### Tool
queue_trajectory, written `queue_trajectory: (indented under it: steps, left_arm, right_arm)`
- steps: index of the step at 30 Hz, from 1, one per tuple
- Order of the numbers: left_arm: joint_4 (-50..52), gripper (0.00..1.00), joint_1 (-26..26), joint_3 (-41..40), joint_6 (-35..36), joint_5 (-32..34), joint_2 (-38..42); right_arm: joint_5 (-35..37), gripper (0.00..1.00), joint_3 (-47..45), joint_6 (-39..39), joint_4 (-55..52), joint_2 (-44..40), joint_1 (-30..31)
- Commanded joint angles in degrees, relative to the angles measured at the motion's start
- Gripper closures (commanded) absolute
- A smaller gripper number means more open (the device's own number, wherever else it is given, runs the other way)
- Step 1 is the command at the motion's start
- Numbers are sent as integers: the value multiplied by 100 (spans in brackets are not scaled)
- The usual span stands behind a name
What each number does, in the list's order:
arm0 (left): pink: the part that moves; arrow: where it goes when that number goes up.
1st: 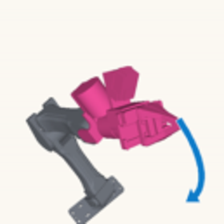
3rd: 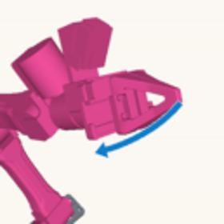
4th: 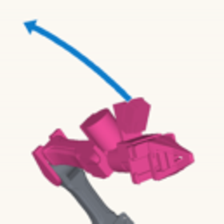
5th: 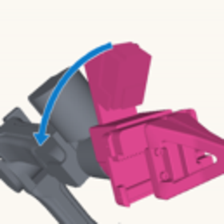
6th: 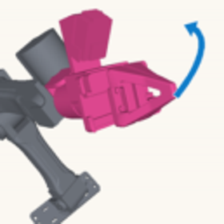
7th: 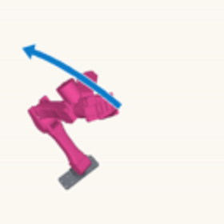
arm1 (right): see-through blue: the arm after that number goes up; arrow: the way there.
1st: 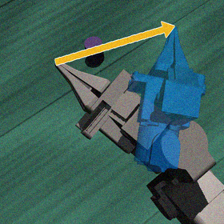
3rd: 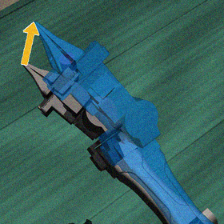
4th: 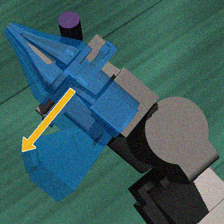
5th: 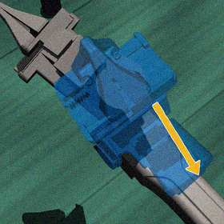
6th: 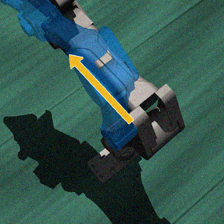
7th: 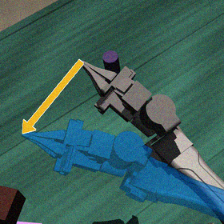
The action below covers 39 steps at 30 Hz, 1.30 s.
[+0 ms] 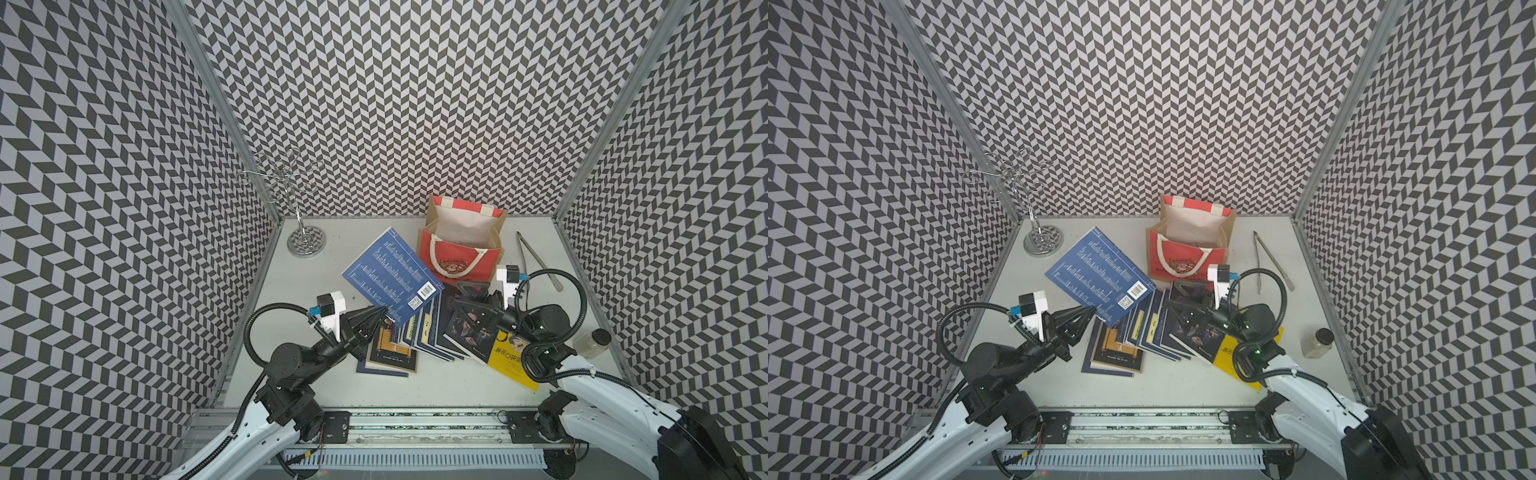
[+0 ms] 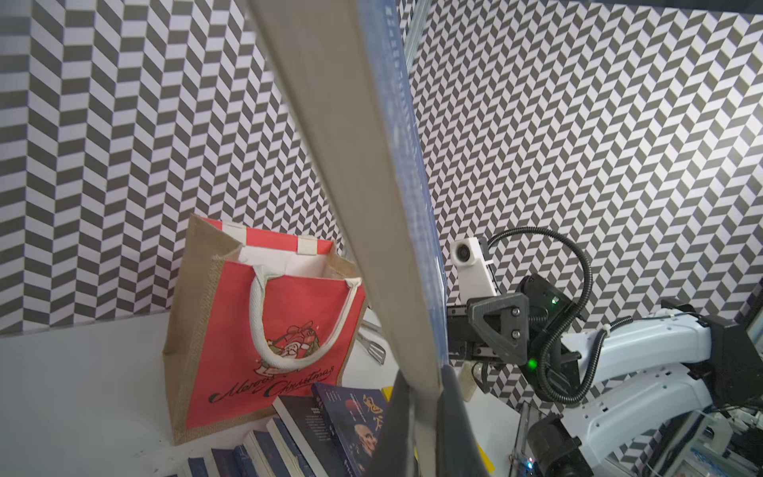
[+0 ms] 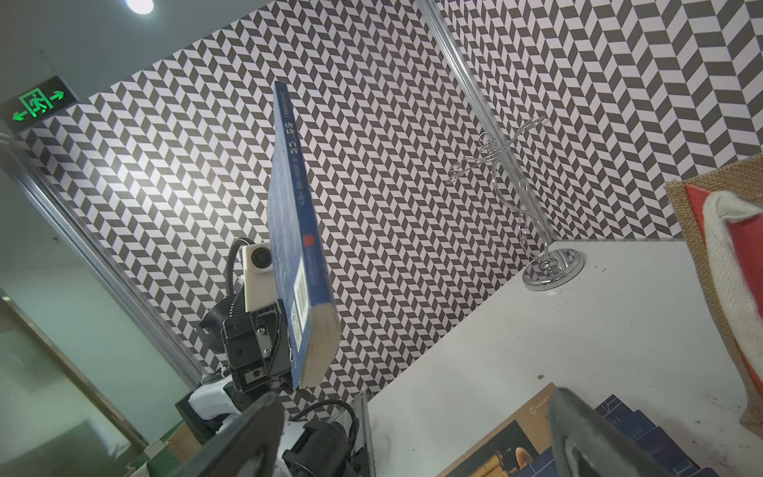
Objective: Put the books into the canvas bag
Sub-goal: Pick up the book from the book.
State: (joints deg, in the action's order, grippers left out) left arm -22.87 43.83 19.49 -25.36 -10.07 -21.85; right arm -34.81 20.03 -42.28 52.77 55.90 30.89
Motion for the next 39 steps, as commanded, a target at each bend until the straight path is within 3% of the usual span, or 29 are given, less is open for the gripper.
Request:
queue_trajectory:
  steps: [1, 15, 22, 33, 36, 38, 39]
  left_arm:
    - [-634, 100, -12, -77, -156, 322, 40]
    - [-1458, 100, -8, -488, -449, 499, -178]
    - [-1646, 100, -5, -678, -626, 525, -160]
    - [-1523, 100, -6, -881, -577, 839, 178]
    - [-1514, 100, 1, -893, -580, 840, 164]
    - [-1501, 100, -6, -894, -575, 839, 161]
    - [-1497, 100, -6, -888, -573, 840, 148]
  right_arm:
    - [131, 1, 50, -425, 936, 222, 186]
    - [425, 0, 749, -846, 2409, 1621, 1245]
    - [382, 6, 1378, -1134, 3037, 2448, 1484]
    - [572, 48, 1556, -1355, 3314, 2928, 1797]
    - [550, 71, 1642, -1488, 3406, 3064, 1800]
    - [560, 93, 1703, -1491, 3317, 3072, 1798]
    - [584, 98, 1725, -1470, 3220, 3055, 1797]
